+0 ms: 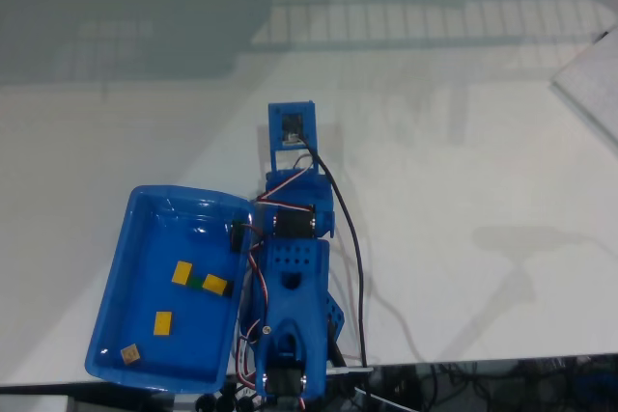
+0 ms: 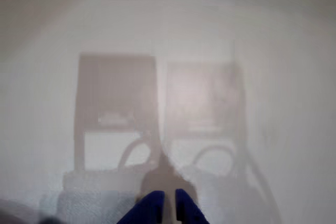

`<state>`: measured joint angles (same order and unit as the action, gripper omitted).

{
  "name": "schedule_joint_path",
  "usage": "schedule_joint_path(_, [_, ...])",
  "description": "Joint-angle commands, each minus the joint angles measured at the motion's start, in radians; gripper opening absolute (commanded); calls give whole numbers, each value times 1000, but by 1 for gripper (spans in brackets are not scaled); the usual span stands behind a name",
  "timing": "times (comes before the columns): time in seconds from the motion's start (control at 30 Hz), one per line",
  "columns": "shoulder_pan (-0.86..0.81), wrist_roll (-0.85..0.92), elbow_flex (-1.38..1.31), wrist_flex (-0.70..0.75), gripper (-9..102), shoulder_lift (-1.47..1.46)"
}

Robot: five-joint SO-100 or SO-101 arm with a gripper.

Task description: Pick up all the lego then put into the bin

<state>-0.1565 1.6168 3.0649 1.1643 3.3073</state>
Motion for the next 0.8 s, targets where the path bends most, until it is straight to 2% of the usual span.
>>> schedule_joint_path(0.0, [-11, 31, 34, 78, 0, 18])
schedule_joint_path(0.1, [-11, 38, 35, 138, 0, 14])
schedule_joint_path(0.77, [-32, 40, 35, 138, 0, -34])
